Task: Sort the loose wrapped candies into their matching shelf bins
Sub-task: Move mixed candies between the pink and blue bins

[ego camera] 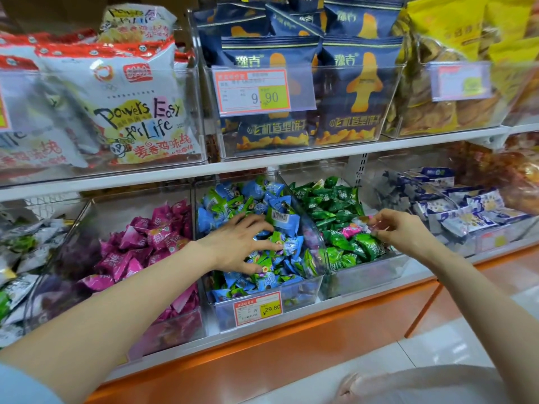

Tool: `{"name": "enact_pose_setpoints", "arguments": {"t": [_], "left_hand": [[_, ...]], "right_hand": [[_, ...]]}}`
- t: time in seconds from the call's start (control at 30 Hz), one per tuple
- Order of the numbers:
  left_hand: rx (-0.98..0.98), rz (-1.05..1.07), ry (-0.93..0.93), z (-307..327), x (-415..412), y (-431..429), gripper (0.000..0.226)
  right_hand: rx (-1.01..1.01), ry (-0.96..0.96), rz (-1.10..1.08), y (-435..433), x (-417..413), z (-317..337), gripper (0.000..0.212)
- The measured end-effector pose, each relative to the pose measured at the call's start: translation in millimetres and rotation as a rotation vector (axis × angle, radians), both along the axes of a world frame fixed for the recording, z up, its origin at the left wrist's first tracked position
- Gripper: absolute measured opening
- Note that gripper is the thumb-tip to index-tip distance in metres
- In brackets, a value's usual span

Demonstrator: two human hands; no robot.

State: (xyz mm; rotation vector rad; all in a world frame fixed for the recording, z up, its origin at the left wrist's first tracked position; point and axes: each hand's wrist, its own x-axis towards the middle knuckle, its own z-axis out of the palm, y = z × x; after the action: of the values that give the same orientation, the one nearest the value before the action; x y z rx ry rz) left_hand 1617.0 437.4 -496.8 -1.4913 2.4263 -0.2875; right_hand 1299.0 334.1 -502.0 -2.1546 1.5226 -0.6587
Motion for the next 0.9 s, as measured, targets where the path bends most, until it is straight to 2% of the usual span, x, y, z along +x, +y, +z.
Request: {"name": "enact_pose_setpoints", "arguments": {"t": [0.17,0.3,0.47,0.6,0.67,0.73,0.8,0.9], "left_hand": [[0.02,-0.005,0.011,1,-5,6,0.056],[0.052,-0.02,0.012,4,-4,11,0.052],[0.1,0.062,0.208,11,-3,13,0.052],[-0.196,0.005,0.44,8,-13,13,0.046],[-0.276,-0.008,0.5,8,-21,5,0.054],[-0.189,0.023,0.48,5,-29,-5,0.073],[-0.061,0.079,0.388,-1,-33,-15,0.081],[-0.044,0.106,0.3,-5,-27,-20,0.057]], "right_hand": [[-0.117,-0.013,-0.017,5,8,9,0.01],[-0.183,-0.083,0.094,21,29,20,0.013],[-0.268,-0.072,0.3,39,54,24,0.016],[-0.31,-0.025,0.376,45,68,22,0.018],[-0.311,0.002,0.39,46,73,21,0.018],[-0.306,0.01,0.387,46,75,22,0.018],[-0.292,0.009,0.379,44,76,22,0.018],[-0.267,0.018,0.374,43,77,22,0.019]]}}
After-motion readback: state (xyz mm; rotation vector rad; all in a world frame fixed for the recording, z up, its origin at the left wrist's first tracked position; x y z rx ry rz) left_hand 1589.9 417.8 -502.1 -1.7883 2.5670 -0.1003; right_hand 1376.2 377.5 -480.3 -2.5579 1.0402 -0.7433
